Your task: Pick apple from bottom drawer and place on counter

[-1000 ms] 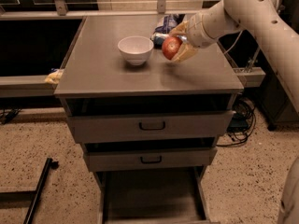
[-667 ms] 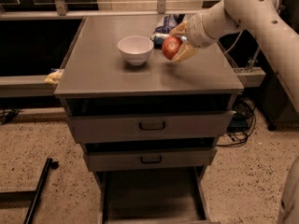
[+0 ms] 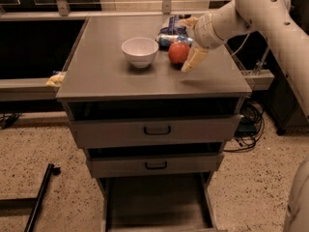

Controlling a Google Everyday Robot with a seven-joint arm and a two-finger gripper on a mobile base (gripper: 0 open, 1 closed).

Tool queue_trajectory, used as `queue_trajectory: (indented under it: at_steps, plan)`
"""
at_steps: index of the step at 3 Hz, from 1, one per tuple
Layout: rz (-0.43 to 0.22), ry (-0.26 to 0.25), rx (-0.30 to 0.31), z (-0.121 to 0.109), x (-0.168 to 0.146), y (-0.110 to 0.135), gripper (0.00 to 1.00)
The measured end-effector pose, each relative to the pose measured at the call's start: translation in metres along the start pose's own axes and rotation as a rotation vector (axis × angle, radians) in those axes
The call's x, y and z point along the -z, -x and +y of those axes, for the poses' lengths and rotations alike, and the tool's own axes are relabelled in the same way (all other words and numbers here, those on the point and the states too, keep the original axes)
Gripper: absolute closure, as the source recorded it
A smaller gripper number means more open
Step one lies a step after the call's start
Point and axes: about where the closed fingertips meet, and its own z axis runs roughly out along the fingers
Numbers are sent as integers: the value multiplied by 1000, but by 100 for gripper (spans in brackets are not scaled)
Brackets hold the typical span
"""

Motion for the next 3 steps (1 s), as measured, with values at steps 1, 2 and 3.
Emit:
queue_trajectory:
  at_steps: [1, 2, 3]
  plan:
    - [-34, -19, -39, -2, 3, -13, 0]
    - [-49, -41, -90, -4, 5, -28, 0]
    - [-48, -92, -148, -8, 14, -41, 0]
